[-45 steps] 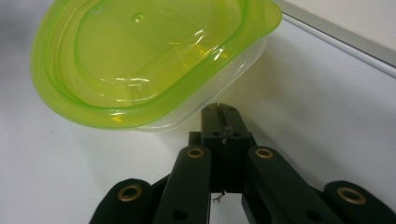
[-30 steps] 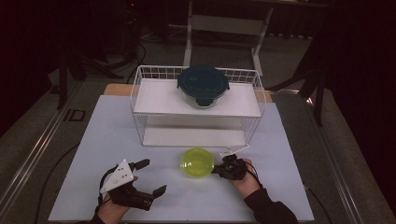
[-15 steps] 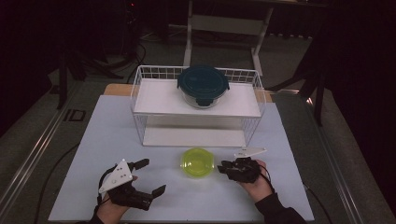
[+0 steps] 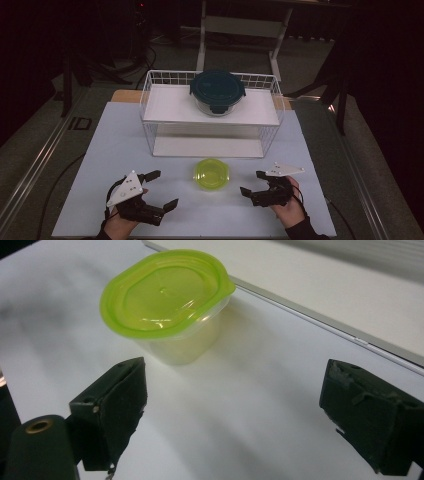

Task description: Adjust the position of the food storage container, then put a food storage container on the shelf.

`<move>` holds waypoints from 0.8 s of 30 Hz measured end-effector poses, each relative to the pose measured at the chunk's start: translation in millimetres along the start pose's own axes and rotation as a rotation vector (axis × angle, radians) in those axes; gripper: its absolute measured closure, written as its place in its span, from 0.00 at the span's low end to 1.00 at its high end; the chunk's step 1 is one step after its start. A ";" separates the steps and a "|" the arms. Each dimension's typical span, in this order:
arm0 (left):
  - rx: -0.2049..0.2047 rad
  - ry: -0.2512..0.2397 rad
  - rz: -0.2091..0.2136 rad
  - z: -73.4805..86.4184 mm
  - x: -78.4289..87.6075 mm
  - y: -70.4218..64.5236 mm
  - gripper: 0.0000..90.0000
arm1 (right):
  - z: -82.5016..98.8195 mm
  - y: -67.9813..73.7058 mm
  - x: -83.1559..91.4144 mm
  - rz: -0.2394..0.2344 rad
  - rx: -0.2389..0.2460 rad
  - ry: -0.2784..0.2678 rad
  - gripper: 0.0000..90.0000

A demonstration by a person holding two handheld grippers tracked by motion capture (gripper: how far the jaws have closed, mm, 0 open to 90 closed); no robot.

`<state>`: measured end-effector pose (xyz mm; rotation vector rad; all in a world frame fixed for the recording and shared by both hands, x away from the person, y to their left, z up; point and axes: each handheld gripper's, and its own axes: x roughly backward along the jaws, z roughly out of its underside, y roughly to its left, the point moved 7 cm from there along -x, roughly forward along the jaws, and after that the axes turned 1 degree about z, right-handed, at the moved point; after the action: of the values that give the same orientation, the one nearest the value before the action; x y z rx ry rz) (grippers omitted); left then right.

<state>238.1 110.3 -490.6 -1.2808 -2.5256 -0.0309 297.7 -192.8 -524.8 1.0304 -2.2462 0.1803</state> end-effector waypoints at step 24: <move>0.031 0.031 0.021 -20.2 -12.7 14.4 0.00 | -30.0 22.4 34.8 -0.004 0.029 -0.104 0.10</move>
<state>261.8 105.8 -476.7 -1.2843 -2.4771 -0.0063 280.1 -188.2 -477.0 1.0817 -2.3407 0.1610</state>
